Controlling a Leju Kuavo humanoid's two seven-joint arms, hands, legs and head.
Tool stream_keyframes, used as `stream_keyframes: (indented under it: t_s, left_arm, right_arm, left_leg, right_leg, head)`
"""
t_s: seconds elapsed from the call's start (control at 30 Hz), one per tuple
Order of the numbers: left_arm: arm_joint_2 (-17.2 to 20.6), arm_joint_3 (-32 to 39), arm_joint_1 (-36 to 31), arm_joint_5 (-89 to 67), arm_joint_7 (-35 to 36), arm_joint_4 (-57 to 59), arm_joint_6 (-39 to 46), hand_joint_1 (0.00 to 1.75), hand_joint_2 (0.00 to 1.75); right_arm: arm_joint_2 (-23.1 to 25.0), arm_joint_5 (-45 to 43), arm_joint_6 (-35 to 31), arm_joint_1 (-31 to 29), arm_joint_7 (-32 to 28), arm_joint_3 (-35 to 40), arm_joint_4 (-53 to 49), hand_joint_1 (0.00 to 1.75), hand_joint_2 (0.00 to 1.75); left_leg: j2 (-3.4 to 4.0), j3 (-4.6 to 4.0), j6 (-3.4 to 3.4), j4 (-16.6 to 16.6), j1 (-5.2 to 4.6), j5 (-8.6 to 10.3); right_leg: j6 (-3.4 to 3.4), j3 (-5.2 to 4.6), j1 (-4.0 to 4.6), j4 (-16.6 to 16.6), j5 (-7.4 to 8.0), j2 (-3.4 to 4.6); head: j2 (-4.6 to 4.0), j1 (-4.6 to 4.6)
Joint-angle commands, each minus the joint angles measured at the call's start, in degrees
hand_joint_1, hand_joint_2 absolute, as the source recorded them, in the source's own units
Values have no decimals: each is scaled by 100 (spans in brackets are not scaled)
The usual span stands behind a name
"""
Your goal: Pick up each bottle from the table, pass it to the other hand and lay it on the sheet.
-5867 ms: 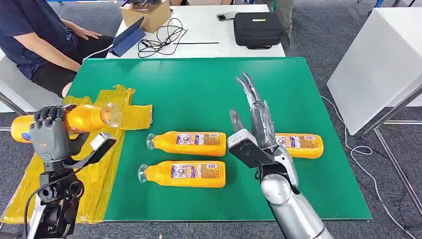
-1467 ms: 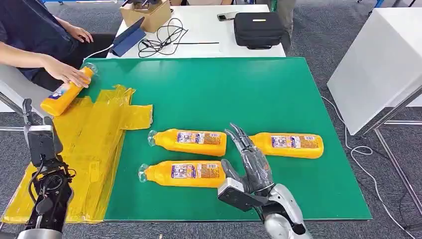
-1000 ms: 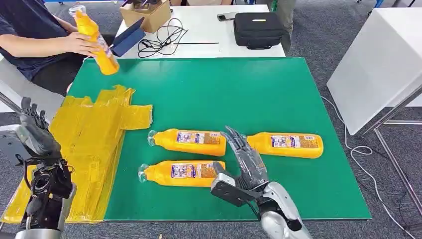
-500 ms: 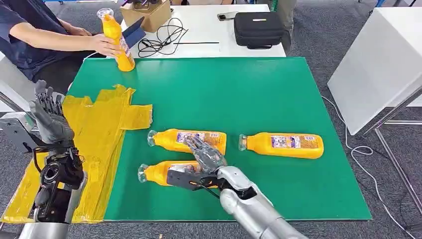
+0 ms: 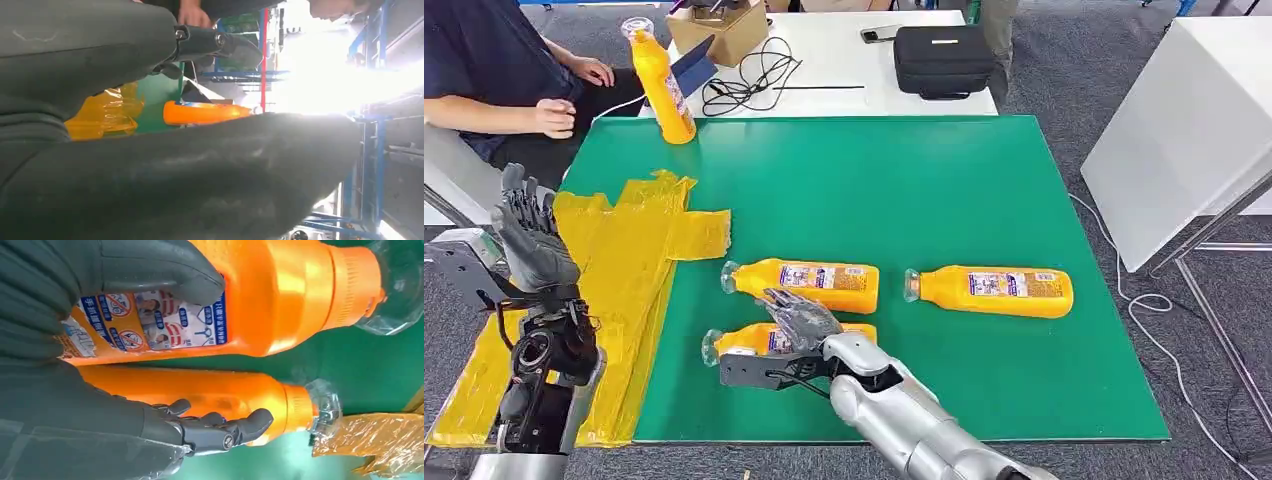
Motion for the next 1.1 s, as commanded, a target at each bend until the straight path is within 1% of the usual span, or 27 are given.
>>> stream_keyframes:
  t_s: [0.03, 0.1, 0.17, 0.23, 0.3, 0.37, 0.4, 0.43, 0.47, 0.5, 0.53, 0.57, 0.6, 0.63, 0.67, 0.77, 0.8, 0.87, 0.9, 0.93, 0.97, 1.1]
  left_arm:
    - [-135, -54, -122, -22, 25, 124, 8, 0, 0]
    - [-114, -90, -252, -30, 39, 236, 4, 0, 0]
    - [-99, -121, -415, -33, 74, 356, 26, 0, 0]
    - [-126, -129, -536, -19, 101, 468, 13, 0, 0]
    - [-200, -149, -631, -4, 143, 545, -38, 0, 0]
    - [-266, -226, -746, -34, 189, 618, -97, 0, 0]
    - [-339, -283, -860, -81, 236, 696, -131, 0, 0]
    - [-385, -315, -904, -111, 261, 714, -133, 0, 0]
    - [-486, -301, -988, -180, 310, 723, -135, 0, 0]
    - [-571, -282, -1053, -280, 400, 679, -99, 0, 0]
    - [-615, -253, -1077, -333, 474, 644, -95, 0, 0]
    - [-621, -243, -1091, -368, 512, 637, -107, 0, 0]
    - [-619, -241, -1095, -372, 517, 640, -109, 0, 0]
    - [-610, -216, -1120, -385, 533, 680, -125, 0, 0]
    - [-609, -201, -1135, -390, 537, 709, -132, 0, 0]
    - [-598, -130, -1145, -404, 539, 778, -167, 0, 0]
    - [-571, -107, -1135, -408, 534, 812, -189, 0, 0]
    - [-534, -83, -1148, -393, 520, 880, -223, 0, 0]
    - [-520, -58, -1180, -358, 497, 954, -257, 0, 0]
    - [-511, -45, -1197, -351, 484, 1002, -275, 0, 0]
    - [-511, -41, -1213, -348, 481, 1028, -281, 0, 0]
    - [-510, -38, -1215, -347, 478, 1032, -282, 0, 0]
  right_arm:
    - [-119, -91, 57, -245, -60, 342, 452, 0, 175]
    - [-121, -101, -47, -228, -45, 459, 203, 0, 175]
    - [-200, 24, -338, -161, 187, 636, -301, 0, 175]
    - [-393, 32, -267, -18, 438, 787, -961, 0, 175]
    - [-654, 243, -125, 112, 944, 1015, -1454, 0, 175]
    - [-754, 500, -202, 182, 1265, 1098, -1450, 0, 175]
    - [-789, 674, -288, 213, 1460, 1122, -1345, 0, 175]
    - [-822, 745, -341, 248, 1523, 1117, -1284, 0, 175]
    - [-888, 1007, -416, 388, 1850, 1080, -1313, 0, 175]
    - [-1001, 1166, -473, 579, 1951, 1051, -1526, 0, 175]
    - [-1065, 1286, -458, 701, 2025, 1031, -1694, 0, 175]
    - [-1114, 1355, -439, 792, 2087, 1010, -1861, 0, 175]
    - [-1120, 1372, -433, 808, 2099, 1013, -1892, 0, 175]
    - [-1202, 1480, -347, 949, 2215, 974, -2214, 0, 175]
    - [-1237, 1497, -334, 1022, 2244, 935, -2335, 0, 175]
    - [-1365, 1656, -166, 1254, 2333, 845, -2630, 0, 175]
    - [-1384, 1701, -120, 1316, 2332, 816, -2585, 0, 175]
    - [-1390, 1749, -131, 1337, 2318, 816, -2448, 0, 175]
    - [-1381, 1715, -153, 1341, 2302, 795, -2318, 0, 175]
    - [-1368, 1764, -205, 1344, 2282, 783, -2210, 0, 175]
    - [-1361, 1748, -210, 1359, 2270, 756, -2163, 0, 175]
    - [-1369, 1755, -217, 1366, 2266, 756, -2152, 0, 175]
  left_leg:
    - [-8, 15, 0, -4, 2, -4]
    - [-8, 19, 0, -4, 4, -6]
    - [-11, 2, 0, 0, 1, 0]
    - [-16, 10, 0, 4, 7, -5]
    - [-20, 0, 1, 2, 7, 1]
    - [-39, 11, 3, 3, 11, -3]
    - [-27, 10, 2, -1, 8, -1]
    - [-42, 16, 4, -2, 11, -2]
    - [-36, 8, 3, -4, 6, 3]
    - [-50, 18, 5, -3, 11, -1]
    - [-49, 20, 6, -1, 10, -3]
    - [-41, 7, 3, -4, 7, 2]
    - [-49, 12, 4, -4, 7, 0]
    - [-29, 5, 2, -4, 3, 2]
    - [-40, 11, 3, -4, 5, 0]
    - [-26, 4, 1, -4, -1, 2]
    - [-35, 12, 1, -6, 1, 1]
    - [-24, 8, 1, -6, 0, 2]
    - [-37, 25, 1, -7, 6, -3]
    - [-19, 9, 1, -6, -1, 1]
    - [-25, 23, 1, -11, 1, 0]
    - [-20, 16, 1, -7, 3, 2]
  right_leg:
    - [10, 21, 2, -8, -6, -17]
    - [12, 27, 4, -10, -6, -18]
    - [6, 6, 1, -2, -3, -17]
    - [12, 19, 6, -4, -8, -27]
    - [8, 7, 4, -4, -4, -27]
    - [16, 28, 9, -13, -10, -50]
    - [12, 19, 5, -11, -7, -35]
    - [16, 35, 8, -18, -10, -54]
    - [10, 19, 3, -12, -6, -43]
    - [18, 39, 8, -22, -11, -62]
    - [20, 40, 8, -21, -12, -61]
    - [12, 23, 4, -16, -7, -46]
    - [15, 32, 4, -20, -9, -55]
    - [8, 15, -1, -12, -4, -32]
    - [13, 28, 2, -18, -8, -47]
    - [7, 11, -2, -13, -3, -28]
    - [11, 25, 0, -17, -6, -41]
    - [7, 14, -2, -15, -3, -29]
    - [16, 41, 4, -25, -8, -48]
    - [7, 13, -3, -12, -3, -23]
    - [12, 32, 0, -21, -4, -33]
    - [8, 19, 0, -14, -2, -25]
  head:
    - [0, 0]
    - [0, 0]
    - [0, 0]
    - [0, 0]
    - [0, 0]
    - [0, 2]
    - [0, 2]
    - [0, 0]
    - [0, 2]
    - [0, 0]
    - [0, 2]
    - [0, 4]
    - [0, 2]
    - [0, 0]
    - [0, 2]
    - [0, 2]
    - [0, 2]
    - [0, 0]
    - [0, 0]
    - [0, 0]
    - [0, 0]
    - [0, 0]
